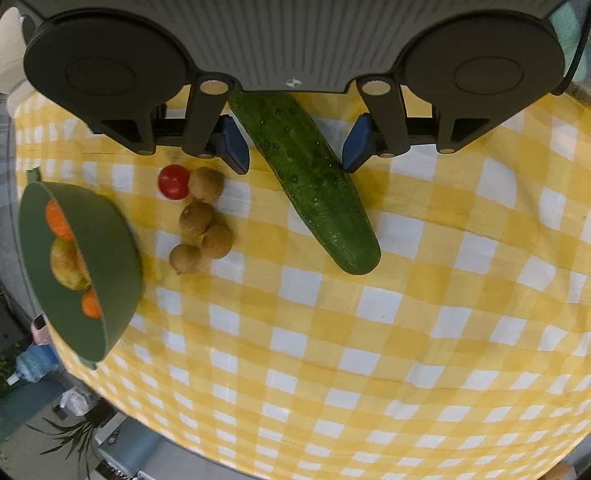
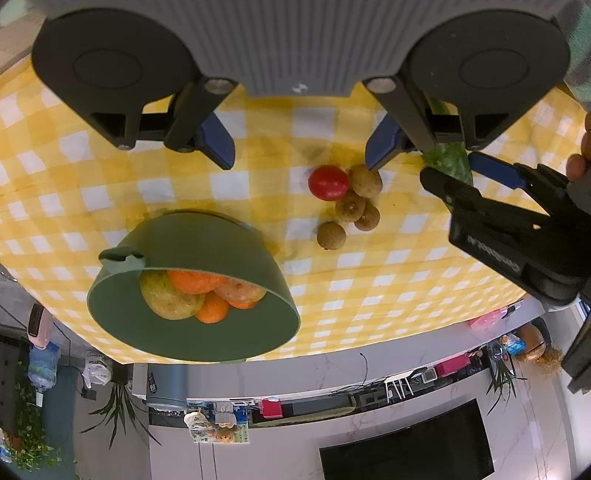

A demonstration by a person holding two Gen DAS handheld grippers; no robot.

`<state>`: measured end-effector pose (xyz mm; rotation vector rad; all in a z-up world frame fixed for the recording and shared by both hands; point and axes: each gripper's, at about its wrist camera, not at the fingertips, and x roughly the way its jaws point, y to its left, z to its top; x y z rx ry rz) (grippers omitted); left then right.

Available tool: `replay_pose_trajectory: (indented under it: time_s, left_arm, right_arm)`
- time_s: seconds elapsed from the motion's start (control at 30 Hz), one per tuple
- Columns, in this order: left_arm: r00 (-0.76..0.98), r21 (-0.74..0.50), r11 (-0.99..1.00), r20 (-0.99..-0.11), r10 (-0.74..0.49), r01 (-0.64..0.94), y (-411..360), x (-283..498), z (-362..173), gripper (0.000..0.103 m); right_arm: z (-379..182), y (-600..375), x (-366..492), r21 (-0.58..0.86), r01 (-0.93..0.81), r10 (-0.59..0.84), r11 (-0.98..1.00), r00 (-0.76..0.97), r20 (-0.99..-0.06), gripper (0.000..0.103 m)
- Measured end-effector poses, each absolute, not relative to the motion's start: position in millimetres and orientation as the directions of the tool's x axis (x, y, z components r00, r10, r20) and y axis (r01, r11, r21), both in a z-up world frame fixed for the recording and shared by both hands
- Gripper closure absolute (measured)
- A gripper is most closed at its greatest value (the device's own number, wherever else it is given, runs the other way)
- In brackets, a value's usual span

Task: Organize fruits
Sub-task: 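Grasp the green cucumber with the left gripper while the right gripper grasps the red tomato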

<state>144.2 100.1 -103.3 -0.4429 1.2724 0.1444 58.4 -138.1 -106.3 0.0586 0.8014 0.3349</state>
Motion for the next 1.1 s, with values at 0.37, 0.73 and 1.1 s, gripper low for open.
replay_pose_trajectory:
  time_s: [0.37,0.73,1.1]
  left_arm:
    - [0.302,-0.184,0.934,-0.949,-0.088,-0.306,94.2,143.5,-108.0,0.051]
    - [0.305,-0.070,0.997,-0.949,-0.074,0.026,77.6,161.8,-84.7,0.058]
    - [0.376,-0.090,0.996,-0.923,-0.080,-0.009,79.0,151.6,-97.1,0.058]
  right_arm:
    - [-111.7,-140.4,57.0,0.173,-0.278,0.317,0.945,0.647,-0.693,0.028]
    - [-112.1,-124.9,53.5,0.138,-0.380,0.372,0.915,0.655,-0.658,0.041]
    - [-120.3,-113.3,67.8,0.082,-0.387,0.338,0.918,0.661,-0.670,0.057]
